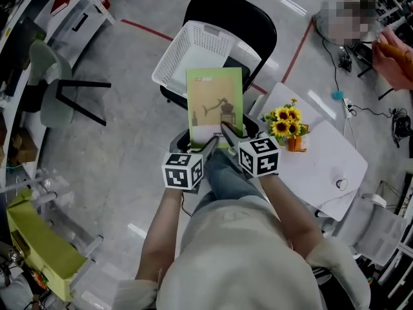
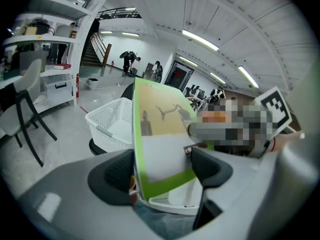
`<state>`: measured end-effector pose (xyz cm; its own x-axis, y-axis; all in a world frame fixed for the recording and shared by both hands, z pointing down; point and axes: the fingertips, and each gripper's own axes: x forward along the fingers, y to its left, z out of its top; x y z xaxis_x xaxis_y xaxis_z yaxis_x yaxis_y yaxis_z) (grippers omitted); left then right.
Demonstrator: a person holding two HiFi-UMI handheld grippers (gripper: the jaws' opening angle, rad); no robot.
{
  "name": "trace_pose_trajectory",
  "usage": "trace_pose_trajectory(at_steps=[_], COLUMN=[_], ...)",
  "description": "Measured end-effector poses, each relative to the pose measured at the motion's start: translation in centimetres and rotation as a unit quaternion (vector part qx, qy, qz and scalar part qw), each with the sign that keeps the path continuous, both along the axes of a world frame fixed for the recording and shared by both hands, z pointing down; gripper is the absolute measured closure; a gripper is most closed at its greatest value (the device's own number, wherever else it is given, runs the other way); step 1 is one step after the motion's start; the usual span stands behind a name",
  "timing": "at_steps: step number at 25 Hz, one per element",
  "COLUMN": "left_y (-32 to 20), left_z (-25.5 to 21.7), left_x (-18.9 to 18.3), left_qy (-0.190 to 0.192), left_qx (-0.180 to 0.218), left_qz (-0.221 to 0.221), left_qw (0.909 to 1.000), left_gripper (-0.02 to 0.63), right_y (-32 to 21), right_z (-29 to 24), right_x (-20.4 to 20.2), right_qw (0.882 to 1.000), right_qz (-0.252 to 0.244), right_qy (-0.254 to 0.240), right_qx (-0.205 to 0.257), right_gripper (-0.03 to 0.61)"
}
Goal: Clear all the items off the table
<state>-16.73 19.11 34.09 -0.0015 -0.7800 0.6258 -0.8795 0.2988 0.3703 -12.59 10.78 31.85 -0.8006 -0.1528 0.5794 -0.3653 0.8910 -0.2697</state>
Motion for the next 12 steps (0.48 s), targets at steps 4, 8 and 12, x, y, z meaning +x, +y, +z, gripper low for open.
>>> trace_pose_trajectory(at_steps=[4, 8, 12], left_y=[-1.6, -2.9, -4.1], left_z=[0.0, 0.3, 0.4], left_x=[-3.0, -5.4, -7.9], left_qy=[-0.002, 0.007, 0.007], left_qx=[-0.008, -0.014, -0.02], left_qz=[0.001, -0.003, -0.001], left_qw=[1.0, 0.9999, 0.9998], left_gripper=[0.252, 0.252, 0.252], right_y=[-1.6, -2.9, -4.1], right_z=[0.2, 0.5, 0.6], right_x=[-3.0, -5.5, -7.9], right_qw=[1.0, 1.0, 1.0], right_qz=[-0.005, -0.009, -0.013], right_qy=[0.001, 0.008, 0.012], right_qx=[-0.007, -0.012, -0.015], right_gripper=[0.313, 0.313, 0.313])
